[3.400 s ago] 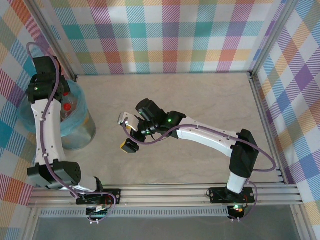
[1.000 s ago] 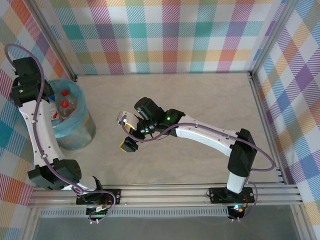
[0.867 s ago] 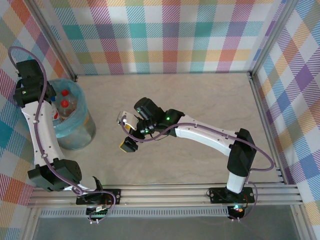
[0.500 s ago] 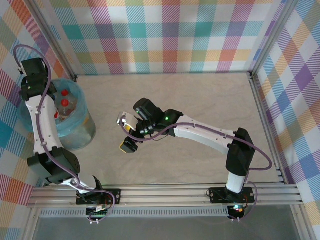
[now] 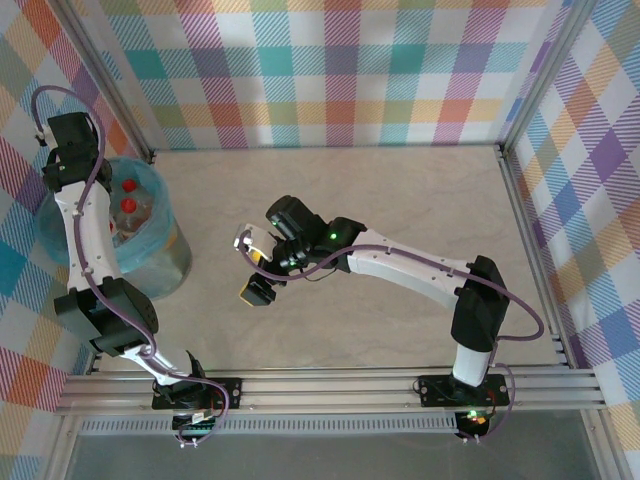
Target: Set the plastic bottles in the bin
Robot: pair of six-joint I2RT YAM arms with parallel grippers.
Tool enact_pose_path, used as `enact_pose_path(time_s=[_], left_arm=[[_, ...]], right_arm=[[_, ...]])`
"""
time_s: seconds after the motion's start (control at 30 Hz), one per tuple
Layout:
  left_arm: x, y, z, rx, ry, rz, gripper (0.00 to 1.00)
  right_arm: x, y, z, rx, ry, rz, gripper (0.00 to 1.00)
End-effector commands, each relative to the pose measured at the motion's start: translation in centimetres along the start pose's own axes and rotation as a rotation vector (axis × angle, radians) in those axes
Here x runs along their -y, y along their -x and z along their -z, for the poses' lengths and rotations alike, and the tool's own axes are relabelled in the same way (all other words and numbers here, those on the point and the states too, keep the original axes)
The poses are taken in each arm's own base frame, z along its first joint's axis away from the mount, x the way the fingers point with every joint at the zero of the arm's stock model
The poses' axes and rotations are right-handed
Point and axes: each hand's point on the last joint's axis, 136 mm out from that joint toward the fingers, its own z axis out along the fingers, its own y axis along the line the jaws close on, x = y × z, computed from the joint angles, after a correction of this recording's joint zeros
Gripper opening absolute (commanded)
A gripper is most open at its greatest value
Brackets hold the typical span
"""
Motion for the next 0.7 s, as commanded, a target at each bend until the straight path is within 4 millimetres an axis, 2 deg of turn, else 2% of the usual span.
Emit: enact_pose_path(time_s=[0.0, 0.13, 0.3, 0.43, 0.53, 0.67], left_arm=[[2.0, -5.0, -0.6, -0.157, -0.092, -0.016, 0.36], [0.8, -2.4, 3.0, -0.054, -0.144, 0.062, 0.44], [-0.6, -0.7, 7.1, 0.042, -0.195, 0.12, 0.56], [-1.2, -0.1, 9.7, 0.091, -0.25, 0.167, 0.61], [-0.6, -0.2, 11.3, 0.097, -0.328, 0.185, 0.64], [-0.3, -0.9, 12.0, 0.076, -0.372, 0.197, 0.64]], right_arm=[[-0.8, 1.0, -0.1, 0.014, 0.034, 0.01, 1.0], [-0.8, 1.2, -0.3, 0.015, 0.038, 0.002, 1.0], [-0.8, 1.2, -0.3, 0.014, 0.042, -0.011, 1.0], [-1.0, 1.1, -0.2, 0.011, 0.044, -0.017, 1.0], [-1.0, 1.0, 0.0, 0.013, 0.039, -0.019, 1.0], [-1.1, 1.0, 0.3, 0.019, 0.033, -0.022, 1.0]])
